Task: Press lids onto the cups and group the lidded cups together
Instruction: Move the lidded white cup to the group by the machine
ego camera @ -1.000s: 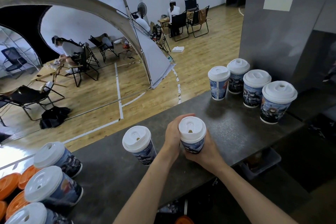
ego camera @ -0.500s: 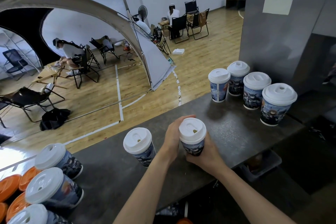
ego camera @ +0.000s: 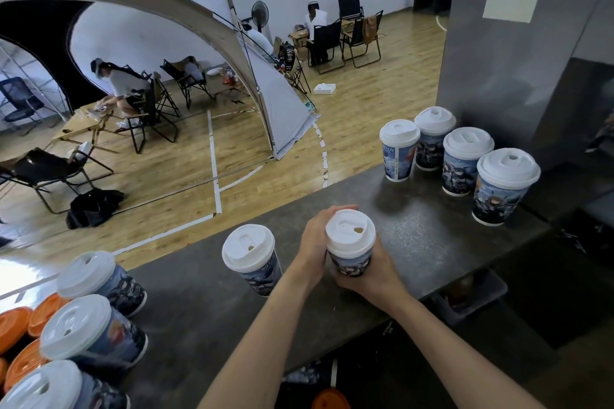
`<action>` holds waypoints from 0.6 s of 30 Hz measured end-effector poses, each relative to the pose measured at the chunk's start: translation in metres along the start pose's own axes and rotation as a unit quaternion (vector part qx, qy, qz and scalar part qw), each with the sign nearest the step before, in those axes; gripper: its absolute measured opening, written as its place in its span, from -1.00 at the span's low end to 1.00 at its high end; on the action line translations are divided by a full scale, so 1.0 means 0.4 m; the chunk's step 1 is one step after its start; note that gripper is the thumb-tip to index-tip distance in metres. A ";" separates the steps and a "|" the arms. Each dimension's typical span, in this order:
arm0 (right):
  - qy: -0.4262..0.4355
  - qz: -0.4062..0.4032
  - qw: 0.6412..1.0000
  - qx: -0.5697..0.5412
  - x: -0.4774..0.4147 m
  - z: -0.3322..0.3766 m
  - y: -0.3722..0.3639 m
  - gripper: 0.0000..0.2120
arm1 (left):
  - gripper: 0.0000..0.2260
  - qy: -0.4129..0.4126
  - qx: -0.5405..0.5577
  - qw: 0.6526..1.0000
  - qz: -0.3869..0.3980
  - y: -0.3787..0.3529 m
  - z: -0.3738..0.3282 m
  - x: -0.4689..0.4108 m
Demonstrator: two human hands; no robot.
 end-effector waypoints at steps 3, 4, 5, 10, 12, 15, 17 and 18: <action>-0.002 -0.009 1.000 -0.013 0.003 0.005 0.005 -0.16 | -0.56 -0.020 0.038 0.998 -0.047 0.012 0.008 -0.006; -0.004 -0.017 1.000 -0.026 0.004 0.012 0.009 -0.16 | -0.57 -0.029 0.054 0.996 -0.069 0.019 0.011 -0.005; -0.007 -0.018 0.999 -0.038 0.006 0.010 0.012 -0.16 | -0.60 -0.039 0.061 0.993 -0.090 0.021 0.016 -0.005; -0.013 -0.016 0.999 -0.036 0.011 0.007 0.018 -0.20 | -0.72 -0.036 0.075 0.990 -0.113 0.021 0.024 -0.008; -0.014 -0.008 1.000 -0.022 0.008 0.001 0.016 -0.20 | -0.72 -0.002 0.054 0.997 -0.047 0.007 0.014 -0.015; -0.005 -0.004 1.000 -0.019 0.007 0.004 0.013 -0.17 | -0.67 0.003 0.008 1.000 -0.015 0.003 0.004 -0.018; 0.001 -0.003 1.000 -0.017 0.007 0.005 0.008 -0.12 | -0.65 -0.008 0.018 0.999 -0.041 0.010 0.007 -0.012; 0.000 -0.006 1.000 -0.020 0.007 0.008 0.008 -0.10 | -0.66 -0.012 0.036 0.998 -0.055 0.011 0.013 -0.009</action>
Point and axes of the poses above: each hand's wrist, its own x-axis away from the middle knuckle, its own y-axis out of the back of the hand, z = x × y, the point moved 7 cm from there along -x, towards the middle knuckle, and after that the axes turned 15 degrees about y, right-handed, at the moved point
